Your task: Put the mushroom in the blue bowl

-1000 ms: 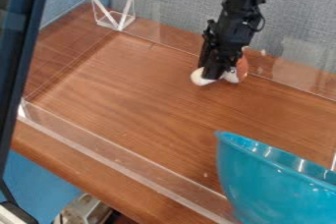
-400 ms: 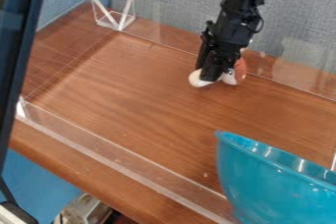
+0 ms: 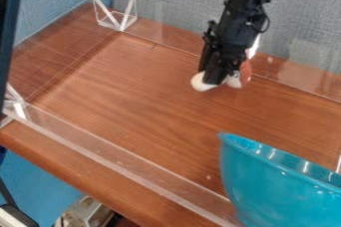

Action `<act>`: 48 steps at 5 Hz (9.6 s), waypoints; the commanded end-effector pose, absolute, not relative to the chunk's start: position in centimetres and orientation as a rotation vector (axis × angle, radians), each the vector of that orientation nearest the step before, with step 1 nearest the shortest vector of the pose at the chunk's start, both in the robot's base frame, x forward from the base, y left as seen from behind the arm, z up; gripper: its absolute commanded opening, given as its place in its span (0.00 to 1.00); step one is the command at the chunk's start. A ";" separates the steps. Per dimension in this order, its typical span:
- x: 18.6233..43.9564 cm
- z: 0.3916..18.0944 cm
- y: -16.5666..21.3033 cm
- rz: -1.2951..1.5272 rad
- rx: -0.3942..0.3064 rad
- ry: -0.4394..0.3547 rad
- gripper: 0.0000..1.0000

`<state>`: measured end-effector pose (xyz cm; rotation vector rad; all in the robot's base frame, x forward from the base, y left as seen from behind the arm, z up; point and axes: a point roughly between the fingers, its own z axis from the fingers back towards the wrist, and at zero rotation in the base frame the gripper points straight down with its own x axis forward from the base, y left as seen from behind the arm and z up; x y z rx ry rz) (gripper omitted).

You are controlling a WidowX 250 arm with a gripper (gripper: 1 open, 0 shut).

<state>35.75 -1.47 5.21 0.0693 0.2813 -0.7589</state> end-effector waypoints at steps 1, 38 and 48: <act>36.1 8.1 -2.0 -0.750 0.089 0.184 0.00; 38.5 9.9 -1.9 -0.190 0.054 0.124 0.00; 39.6 17.7 -2.0 -0.140 0.043 0.017 0.00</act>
